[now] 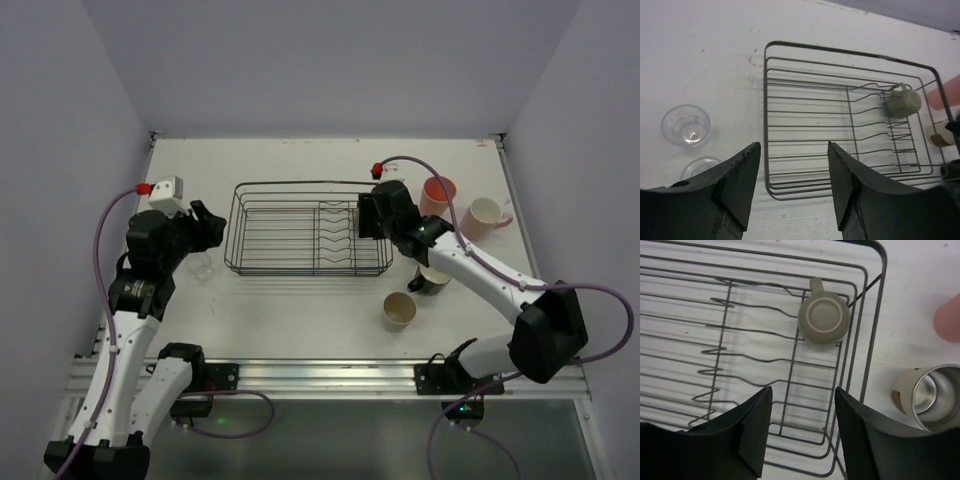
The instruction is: Unload the cups from the dish rack
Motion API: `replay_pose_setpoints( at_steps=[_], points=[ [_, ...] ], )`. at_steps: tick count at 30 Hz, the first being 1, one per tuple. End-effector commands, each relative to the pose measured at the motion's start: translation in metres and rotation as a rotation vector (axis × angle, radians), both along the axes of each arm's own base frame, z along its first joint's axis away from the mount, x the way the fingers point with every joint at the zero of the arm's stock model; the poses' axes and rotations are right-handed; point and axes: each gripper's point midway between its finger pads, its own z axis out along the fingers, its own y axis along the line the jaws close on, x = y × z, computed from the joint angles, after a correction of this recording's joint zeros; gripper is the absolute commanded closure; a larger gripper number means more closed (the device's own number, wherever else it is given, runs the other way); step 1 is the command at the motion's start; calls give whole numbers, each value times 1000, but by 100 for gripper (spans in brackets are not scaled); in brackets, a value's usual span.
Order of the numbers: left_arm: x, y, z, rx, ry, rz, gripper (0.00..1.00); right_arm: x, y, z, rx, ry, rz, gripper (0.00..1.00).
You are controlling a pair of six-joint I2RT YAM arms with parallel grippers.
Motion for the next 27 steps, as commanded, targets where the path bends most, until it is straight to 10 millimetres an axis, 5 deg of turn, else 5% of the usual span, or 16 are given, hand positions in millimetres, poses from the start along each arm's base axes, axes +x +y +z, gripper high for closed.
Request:
replay_pose_setpoints(
  at_steps=[1, 6, 11, 16, 27],
  points=[
    [-4, -29, 28, -20, -145, -187, 39, 27, -21, 6, -193, -16, -9, 45],
    [-20, -60, 59, -19, -291, -323, 35, 53, -14, 3, -308, -18, 160, 43],
    [-34, -89, 62, -45, -372, -467, 32, 66, -6, -7, -320, 0, 277, 34],
    [-43, -92, 57, 1, -369, -481, 31, 86, -16, -17, -385, 3, 274, 26],
    [-41, -85, 42, 32, -323, -430, 31, 97, -6, -53, -406, 78, 346, 28]
  ],
)
